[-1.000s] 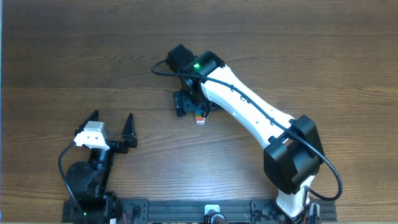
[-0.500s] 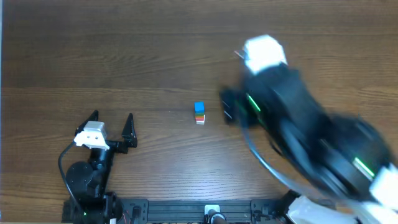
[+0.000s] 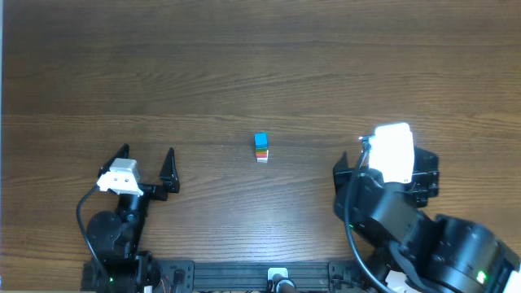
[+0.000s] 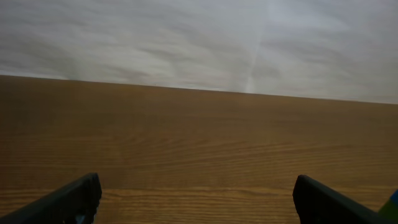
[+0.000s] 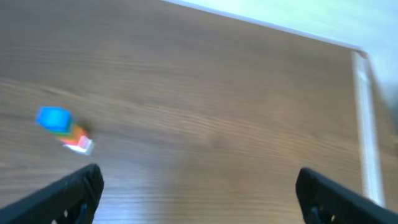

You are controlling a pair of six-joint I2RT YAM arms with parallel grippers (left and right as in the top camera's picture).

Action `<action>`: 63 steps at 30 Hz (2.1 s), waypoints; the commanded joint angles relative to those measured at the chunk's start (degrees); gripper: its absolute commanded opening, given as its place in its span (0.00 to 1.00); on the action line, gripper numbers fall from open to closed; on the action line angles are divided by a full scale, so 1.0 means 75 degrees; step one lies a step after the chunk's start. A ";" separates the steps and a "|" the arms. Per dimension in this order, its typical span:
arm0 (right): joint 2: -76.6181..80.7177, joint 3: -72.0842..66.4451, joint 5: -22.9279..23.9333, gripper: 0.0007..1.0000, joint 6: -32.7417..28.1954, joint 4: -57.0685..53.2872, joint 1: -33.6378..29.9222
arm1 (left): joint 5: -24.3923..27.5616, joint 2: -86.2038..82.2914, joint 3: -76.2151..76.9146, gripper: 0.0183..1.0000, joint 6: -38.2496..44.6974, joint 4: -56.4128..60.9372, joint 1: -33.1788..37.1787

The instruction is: Stack Cubes

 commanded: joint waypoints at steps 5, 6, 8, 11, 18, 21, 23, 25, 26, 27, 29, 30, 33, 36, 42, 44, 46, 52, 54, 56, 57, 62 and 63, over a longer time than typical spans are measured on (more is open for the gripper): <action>-0.0799 -0.0629 -0.1536 0.99 -0.0714 0.0670 -0.0102 | 0.0093 -0.0052 -0.0038 1.00 0.0111 -0.0006 0.0035; -0.0778 -0.0629 -0.1629 0.99 -0.0691 0.0627 -0.0108 | 0.0093 -0.0052 -0.0041 1.00 0.0111 -0.0006 0.0035; -0.0761 -0.0629 -0.2072 0.99 -0.0691 0.0513 -0.0102 | 0.0093 -0.0052 -0.0038 1.00 0.0111 -0.0006 0.0035; -0.0758 -0.0629 -0.2471 0.99 -0.0691 0.0510 -0.0102 | 0.0093 -0.0052 -0.0041 1.00 0.0111 -0.0006 0.0035; -0.0734 -0.0629 -0.2387 0.99 -0.0836 -0.0239 -0.0102 | 0.0093 -0.0052 -0.0038 1.00 0.0111 -0.0006 0.0035; -0.0734 -0.0629 -0.2218 0.99 -0.0836 -0.0256 -0.0102 | 0.0093 -0.0052 -0.0038 1.00 0.0111 -0.0006 0.0035; -0.0734 -0.0629 -0.1964 0.99 -0.0836 -0.0259 -0.0102 | 0.0093 -0.0052 -0.0041 1.00 0.0111 -0.0006 0.0035; -0.0743 -0.0629 -0.1754 0.99 -0.0833 -0.0216 -0.0160 | 0.0093 -0.0052 -0.0041 1.00 0.0111 -0.0006 0.0035; -0.0743 -0.0635 -0.1705 0.99 -0.0833 -0.0213 -0.0262 | 0.0093 -0.0052 -0.0038 1.00 0.0111 -0.0006 0.0035; -0.0749 -0.0662 -0.1702 0.99 -0.0828 -0.0157 -0.0565 | 0.0093 -0.0052 -0.0038 1.00 0.0111 -0.0006 0.0035; -0.0772 -0.0758 -0.1778 0.99 -0.0828 0.0105 -0.1271 | 0.0093 -0.0052 -0.0041 1.00 0.0111 -0.0006 0.0035; -0.0796 -0.0857 -0.1953 0.99 -0.0833 0.0242 -0.1795 | 0.0093 -0.0052 -0.0041 1.00 0.0111 -0.0006 0.0035; -0.0903 -0.1215 -0.2774 0.99 -0.0845 0.0647 -0.3421 | 0.0093 -0.0052 -0.0038 1.00 0.0111 -0.0006 0.0035; -0.1274 -0.1824 -0.3891 1.00 -0.1623 0.1233 -0.4954 | 0.0093 -0.0052 -0.0041 1.00 0.0111 -0.0006 0.0035; -0.3063 -0.3652 -0.5231 0.99 -0.3246 0.2751 -0.6598 | 0.0093 -0.0052 -0.0038 1.00 0.0111 -0.0006 0.0035; -0.3754 -0.4150 -0.5240 0.99 -0.3270 0.2847 -0.6770 | 0.0093 -0.0052 -0.0038 1.00 0.0111 -0.0006 0.0035; -0.4342 -0.4549 -0.5222 0.99 -0.3319 0.2873 -0.6866 | 0.0093 -0.0052 -0.0038 1.00 0.0111 -0.0006 0.0035; -0.6196 -0.6047 -0.5214 0.99 -0.3468 0.3255 -0.6974 | 0.0093 -0.0052 -0.0041 1.00 0.0111 -0.0006 0.0035; -0.6615 -0.6636 -0.5214 0.99 -0.3471 0.3620 -0.6983 | 0.0093 -0.0052 -0.0041 1.00 0.0111 -0.0006 0.0035; -0.6548 -0.7108 -0.5240 0.99 -0.3468 0.4112 -0.7023 | 0.0093 -0.0052 -0.0041 1.00 0.0111 -0.0006 0.0035; -0.6548 -0.7344 -0.5249 0.99 -0.3471 0.4383 -0.7032 | 0.0093 -0.0052 -0.0038 1.00 0.0111 -0.0006 0.0035; -0.6583 -0.8693 -0.5607 0.99 -0.3468 0.6266 -0.7023 | 0.0093 -0.0052 -0.0038 1.00 0.0111 -0.0006 0.0035; -0.6586 -0.8918 -0.5668 0.99 -0.3468 0.6601 -0.7023 | 0.0093 -0.0052 -0.0041 1.00 0.0111 -0.0006 0.0035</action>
